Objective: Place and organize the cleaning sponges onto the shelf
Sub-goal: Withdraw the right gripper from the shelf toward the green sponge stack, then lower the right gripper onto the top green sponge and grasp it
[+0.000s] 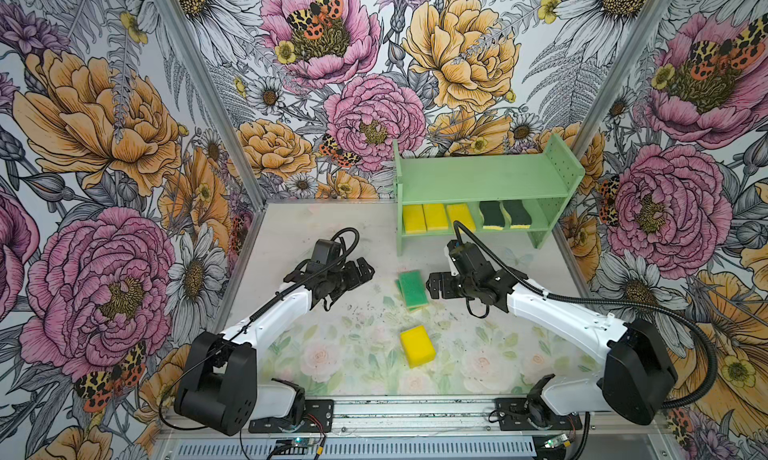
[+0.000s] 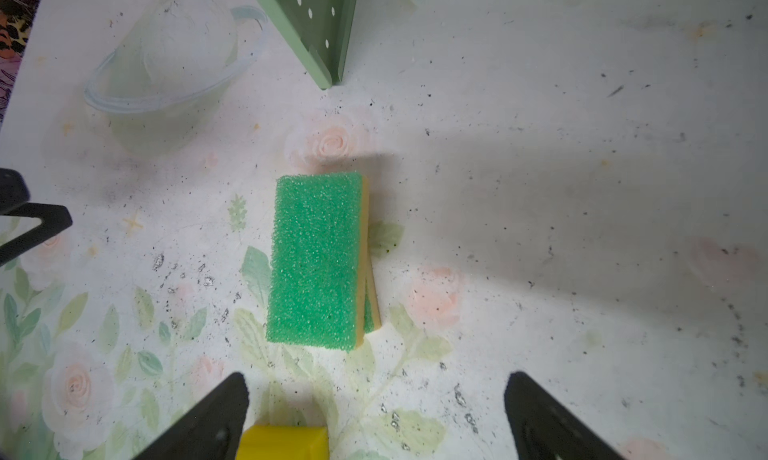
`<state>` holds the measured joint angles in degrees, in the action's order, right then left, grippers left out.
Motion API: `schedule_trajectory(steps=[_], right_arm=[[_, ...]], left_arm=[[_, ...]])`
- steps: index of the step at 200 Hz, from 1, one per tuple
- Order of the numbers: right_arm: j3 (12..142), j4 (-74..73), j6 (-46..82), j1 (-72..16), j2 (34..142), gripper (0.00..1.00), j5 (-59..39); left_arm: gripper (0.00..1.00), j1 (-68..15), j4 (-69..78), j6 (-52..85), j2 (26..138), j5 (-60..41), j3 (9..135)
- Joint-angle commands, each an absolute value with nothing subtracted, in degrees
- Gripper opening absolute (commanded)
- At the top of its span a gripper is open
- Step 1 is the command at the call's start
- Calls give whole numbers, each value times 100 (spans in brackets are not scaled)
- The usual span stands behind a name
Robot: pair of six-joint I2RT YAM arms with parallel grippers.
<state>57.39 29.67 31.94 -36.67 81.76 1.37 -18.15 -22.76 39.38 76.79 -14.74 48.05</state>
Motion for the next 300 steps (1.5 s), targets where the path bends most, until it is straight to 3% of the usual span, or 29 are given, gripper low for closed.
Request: schedule_trajectory(steps=[1, 162, 300], right_arm=[[6008, 2782, 3305, -3726, 8478, 98, 543], [6442, 2580, 2947, -4086, 9595, 97, 138], [6801, 2775, 2734, -4484, 10183, 97, 391]], left_arm=[[99, -1706, -2072, 3797, 7752, -1709, 4710], [99, -1687, -2073, 3980, 7805, -1688, 4746], [99, -1710, -2061, 3973, 7813, -1664, 4658]])
